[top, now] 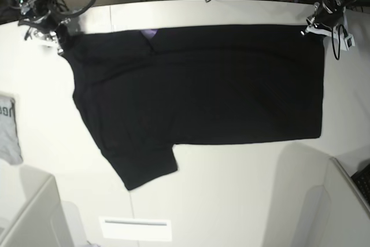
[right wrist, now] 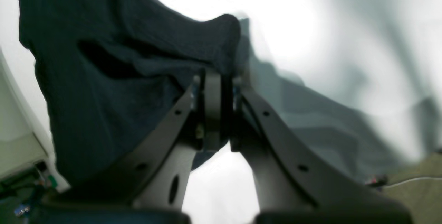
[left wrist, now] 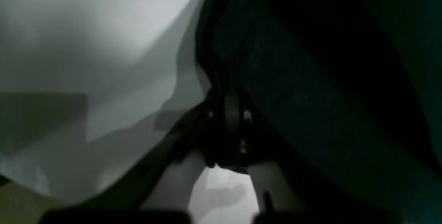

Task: Fold the T-shirt properly
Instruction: 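Drag the shirt by its shoulders with both grippers, then release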

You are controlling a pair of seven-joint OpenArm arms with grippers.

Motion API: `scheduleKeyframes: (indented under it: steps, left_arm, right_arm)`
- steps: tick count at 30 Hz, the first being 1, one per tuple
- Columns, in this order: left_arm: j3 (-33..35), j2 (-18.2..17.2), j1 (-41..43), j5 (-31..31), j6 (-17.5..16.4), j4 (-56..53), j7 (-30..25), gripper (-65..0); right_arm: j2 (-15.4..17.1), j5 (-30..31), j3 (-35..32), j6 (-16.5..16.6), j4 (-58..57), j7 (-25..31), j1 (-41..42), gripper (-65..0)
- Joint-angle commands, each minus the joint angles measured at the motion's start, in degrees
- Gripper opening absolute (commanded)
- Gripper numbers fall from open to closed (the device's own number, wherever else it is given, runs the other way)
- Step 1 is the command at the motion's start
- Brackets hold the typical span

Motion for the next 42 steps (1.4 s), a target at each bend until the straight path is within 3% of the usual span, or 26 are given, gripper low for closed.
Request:
scheduleKeyframes:
  steps: [1,8,33,34,37,38,40,42]
  left_arm:
    - [-0.3,-1.0,0.8,-0.4,-0.2,1.4,-0.7,-65.0]
    - [-0.3,-1.0,3.2,-0.4,-0.2,2.9,-0.7,-65.0]
    - [-0.4,-2.1,4.3,-0.3,0.1,2.9,2.8,-65.0]
    - [-0.8,-2.1,4.3,-0.2,0.1,2.9,2.6,-60.1]
    - [-5.6,-1.8,3.9,-0.2,0.1,2.9,2.9,-33.7]
    - [-7.0,-1.8,3.8,-0.2,0.1,2.9,2.9,-26.2]
    - [-9.6,-2.0,3.5,-0.2,0.0,2.9,2.9,-13.2]
    - [-12.0,-2.4,2.5,-0.2,0.0,2.9,2.8,-5.4]
  right_arm:
    - [0.2,1.7,0.3,0.2,2.2,0.3,-1.1,-65.0]
    - [0.0,3.1,0.2,0.2,3.3,0.4,-5.4,-65.0]
    - [0.0,3.0,0.3,0.2,3.5,0.1,-7.5,-65.0]
    - [0.0,3.1,0.3,0.2,3.5,0.1,-7.5,-65.0]
    - [0.0,3.0,0.4,0.2,4.6,0.5,-7.8,-43.1]
    - [0.0,3.0,0.9,0.2,5.5,0.6,-7.9,-39.2]
    - [-0.5,3.1,3.2,0.2,6.9,0.6,-8.1,-38.1]
    - [-0.7,2.9,5.7,0.2,8.4,0.6,-6.9,-38.1]
